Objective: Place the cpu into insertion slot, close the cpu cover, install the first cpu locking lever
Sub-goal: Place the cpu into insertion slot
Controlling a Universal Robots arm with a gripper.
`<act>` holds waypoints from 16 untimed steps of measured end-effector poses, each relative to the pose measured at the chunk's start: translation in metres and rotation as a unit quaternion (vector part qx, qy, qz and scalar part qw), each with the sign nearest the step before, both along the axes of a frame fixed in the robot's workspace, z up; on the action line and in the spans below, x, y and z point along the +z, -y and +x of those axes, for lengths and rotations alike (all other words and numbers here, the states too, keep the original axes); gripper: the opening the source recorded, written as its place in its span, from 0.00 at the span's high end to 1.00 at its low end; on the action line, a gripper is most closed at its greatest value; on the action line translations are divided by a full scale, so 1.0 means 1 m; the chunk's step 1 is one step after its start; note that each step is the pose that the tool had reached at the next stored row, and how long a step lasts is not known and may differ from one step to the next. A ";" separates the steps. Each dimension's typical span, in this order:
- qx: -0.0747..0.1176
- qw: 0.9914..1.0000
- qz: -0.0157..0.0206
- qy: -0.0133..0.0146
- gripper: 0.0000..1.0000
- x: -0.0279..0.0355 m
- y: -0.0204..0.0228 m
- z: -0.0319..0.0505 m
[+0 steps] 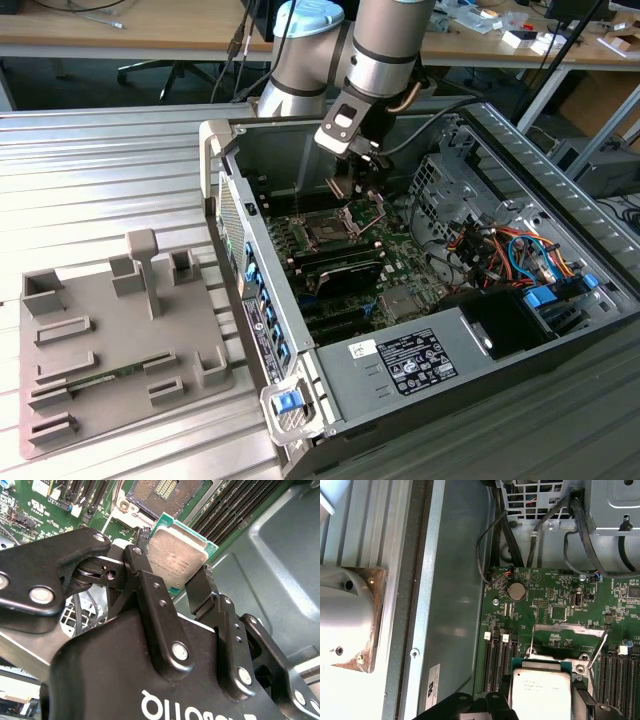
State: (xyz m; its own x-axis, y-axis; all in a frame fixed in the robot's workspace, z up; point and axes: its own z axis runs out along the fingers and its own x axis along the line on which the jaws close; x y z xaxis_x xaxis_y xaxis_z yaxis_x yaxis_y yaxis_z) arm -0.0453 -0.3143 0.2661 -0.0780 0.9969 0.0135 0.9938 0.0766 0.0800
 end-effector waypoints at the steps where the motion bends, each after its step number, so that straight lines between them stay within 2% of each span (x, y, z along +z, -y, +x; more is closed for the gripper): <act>1: 0.000 1.000 0.000 0.000 0.45 -0.0001 0.0000 0.0000; 16: 0.000 1.000 0.000 0.000 0.45 -0.0024 -0.0001 -0.0016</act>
State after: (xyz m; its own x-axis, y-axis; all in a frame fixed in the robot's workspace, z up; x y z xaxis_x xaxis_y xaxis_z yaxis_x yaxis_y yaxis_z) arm -0.0468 -0.3143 0.2637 -0.0779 0.9969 0.0134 0.9939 0.0766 0.0800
